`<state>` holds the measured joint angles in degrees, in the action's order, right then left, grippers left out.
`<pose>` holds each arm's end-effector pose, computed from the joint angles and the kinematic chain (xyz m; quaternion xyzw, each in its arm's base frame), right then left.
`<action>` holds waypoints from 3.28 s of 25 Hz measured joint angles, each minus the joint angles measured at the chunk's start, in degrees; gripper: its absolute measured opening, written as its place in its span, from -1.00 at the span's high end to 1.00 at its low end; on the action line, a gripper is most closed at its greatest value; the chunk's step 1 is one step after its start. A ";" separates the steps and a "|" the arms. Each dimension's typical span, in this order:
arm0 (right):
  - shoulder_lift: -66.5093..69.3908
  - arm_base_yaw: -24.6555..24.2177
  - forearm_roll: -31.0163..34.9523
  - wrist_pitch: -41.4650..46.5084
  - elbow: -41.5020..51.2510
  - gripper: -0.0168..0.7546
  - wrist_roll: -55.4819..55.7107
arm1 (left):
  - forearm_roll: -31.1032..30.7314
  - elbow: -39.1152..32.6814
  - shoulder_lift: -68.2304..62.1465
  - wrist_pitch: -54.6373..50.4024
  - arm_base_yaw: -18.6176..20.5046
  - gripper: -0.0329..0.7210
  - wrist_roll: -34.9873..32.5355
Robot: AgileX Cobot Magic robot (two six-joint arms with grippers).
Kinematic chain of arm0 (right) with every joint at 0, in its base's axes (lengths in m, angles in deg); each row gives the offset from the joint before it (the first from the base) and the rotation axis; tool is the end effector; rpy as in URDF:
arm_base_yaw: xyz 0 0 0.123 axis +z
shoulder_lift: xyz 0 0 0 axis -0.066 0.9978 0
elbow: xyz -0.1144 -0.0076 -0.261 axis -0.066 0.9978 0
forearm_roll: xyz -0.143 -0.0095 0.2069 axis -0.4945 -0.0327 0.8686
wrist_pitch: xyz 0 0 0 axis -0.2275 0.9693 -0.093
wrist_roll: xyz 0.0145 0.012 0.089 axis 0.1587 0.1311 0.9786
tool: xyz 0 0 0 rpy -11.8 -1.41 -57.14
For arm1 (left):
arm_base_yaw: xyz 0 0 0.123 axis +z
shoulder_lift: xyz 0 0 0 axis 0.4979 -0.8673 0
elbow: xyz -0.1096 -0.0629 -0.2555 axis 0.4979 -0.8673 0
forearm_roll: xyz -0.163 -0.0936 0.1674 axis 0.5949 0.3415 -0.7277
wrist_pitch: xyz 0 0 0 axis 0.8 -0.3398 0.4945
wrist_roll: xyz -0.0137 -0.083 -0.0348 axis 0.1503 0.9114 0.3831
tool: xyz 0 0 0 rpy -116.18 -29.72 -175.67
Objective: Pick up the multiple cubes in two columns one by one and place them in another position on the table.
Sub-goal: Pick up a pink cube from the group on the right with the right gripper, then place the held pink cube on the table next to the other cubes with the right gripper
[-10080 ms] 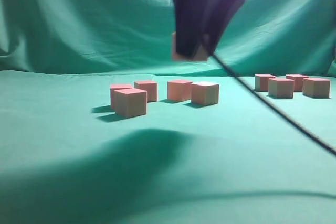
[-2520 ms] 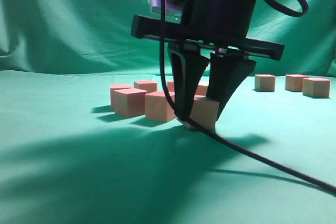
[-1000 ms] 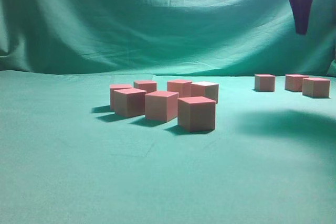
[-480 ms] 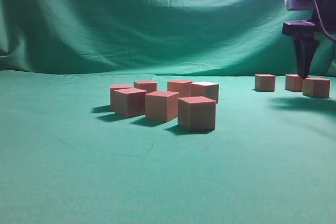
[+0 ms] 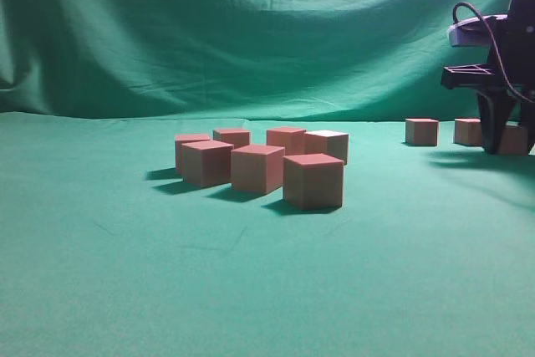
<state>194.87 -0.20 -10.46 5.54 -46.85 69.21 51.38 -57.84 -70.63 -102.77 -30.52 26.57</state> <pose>0.4334 0.0275 0.1589 -0.0359 0.9893 0.0060 0.1413 0.0529 -0.0035 0.1771 -0.0298 0.7920 -0.0494 0.6078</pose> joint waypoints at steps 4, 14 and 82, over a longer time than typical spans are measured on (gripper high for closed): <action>0.03 0.00 0.32 0.24 0.00 0.28 0.00 | 0.00 0.00 0.00 0.00 0.00 0.91 0.00; -10.07 3.18 2.84 18.25 -2.56 0.28 0.00 | 0.00 0.00 0.00 0.00 0.00 0.91 0.00; -14.70 46.05 -3.25 13.40 18.72 -0.57 9.12 | 0.00 0.00 0.00 0.00 0.00 0.91 0.00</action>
<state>180.17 45.85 -13.71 18.95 -28.13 78.33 51.38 -57.84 -70.63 -102.77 -30.52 26.57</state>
